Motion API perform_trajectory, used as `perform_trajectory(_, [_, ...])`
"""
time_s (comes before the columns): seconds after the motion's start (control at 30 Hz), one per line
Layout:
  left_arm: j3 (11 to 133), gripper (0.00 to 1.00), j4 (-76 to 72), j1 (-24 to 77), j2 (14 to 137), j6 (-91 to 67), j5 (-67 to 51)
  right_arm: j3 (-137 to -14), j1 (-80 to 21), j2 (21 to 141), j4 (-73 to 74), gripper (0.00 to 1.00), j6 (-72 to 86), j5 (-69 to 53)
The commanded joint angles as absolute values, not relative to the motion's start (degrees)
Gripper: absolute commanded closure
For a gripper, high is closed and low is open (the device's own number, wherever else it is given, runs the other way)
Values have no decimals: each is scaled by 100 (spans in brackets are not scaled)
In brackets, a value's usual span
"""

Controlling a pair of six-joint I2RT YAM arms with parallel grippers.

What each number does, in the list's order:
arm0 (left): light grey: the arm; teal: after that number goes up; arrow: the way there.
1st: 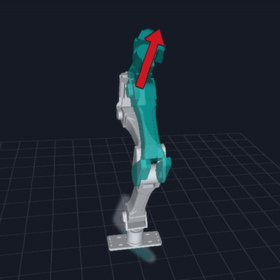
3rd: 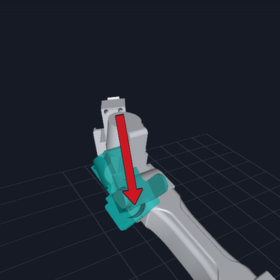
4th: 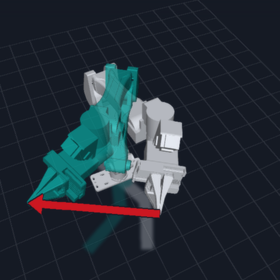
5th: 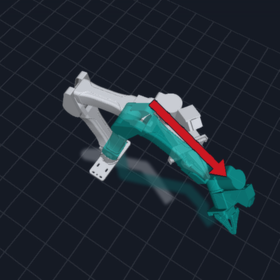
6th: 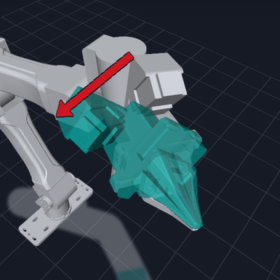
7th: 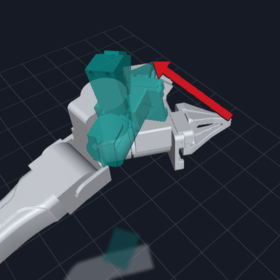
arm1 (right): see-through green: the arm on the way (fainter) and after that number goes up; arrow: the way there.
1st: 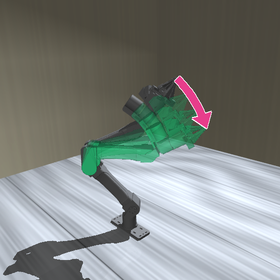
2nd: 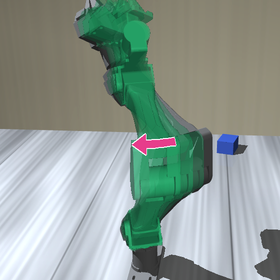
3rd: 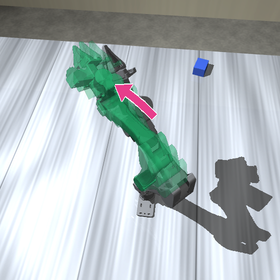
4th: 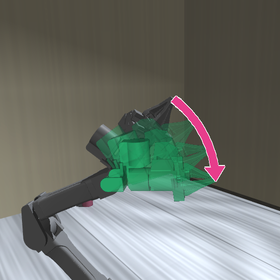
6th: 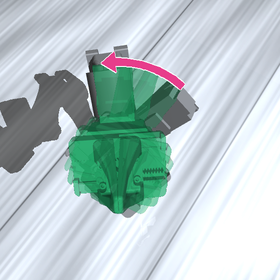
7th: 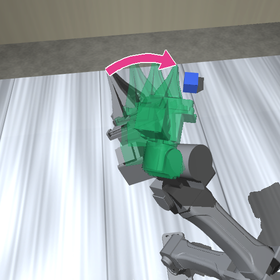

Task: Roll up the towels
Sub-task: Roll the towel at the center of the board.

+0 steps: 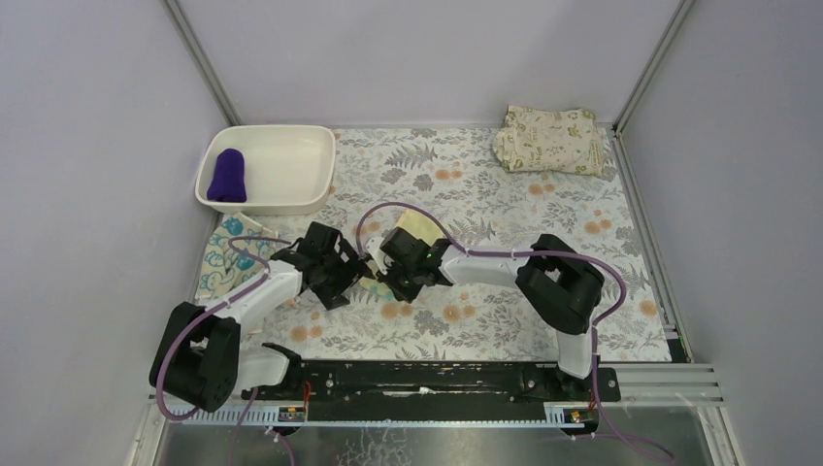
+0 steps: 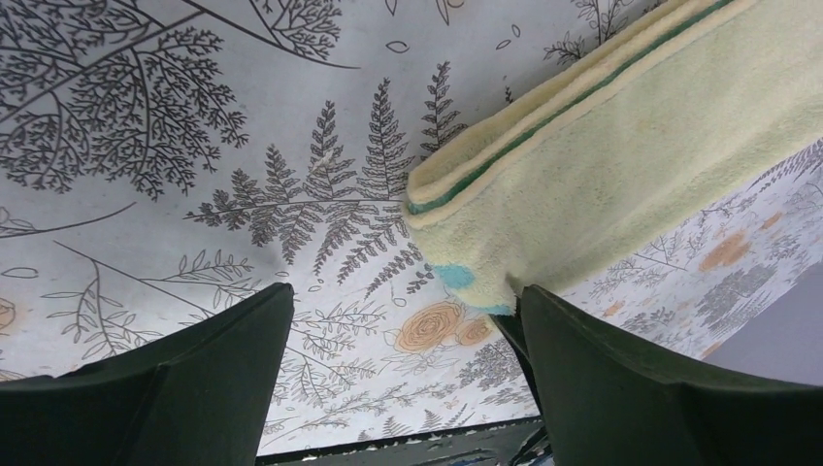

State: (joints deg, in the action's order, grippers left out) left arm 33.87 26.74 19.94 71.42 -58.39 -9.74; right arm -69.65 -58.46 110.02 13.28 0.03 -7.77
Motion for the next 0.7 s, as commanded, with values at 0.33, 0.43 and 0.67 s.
perform_trajectory(0.33, [3556,22,2385,2477,7614,-6763,-731,-6311,-5476,10731,566,100,983,-1893])
perform_trajectory(0.43, [3579,23,2290,2534,7707,-6881,-628,-6265,-5480,10731,492,100,1017,-1927])
perform_trajectory(0.67, [3762,34,2262,2593,8217,-6914,-563,-6154,-5459,10682,361,100,1086,-1912])
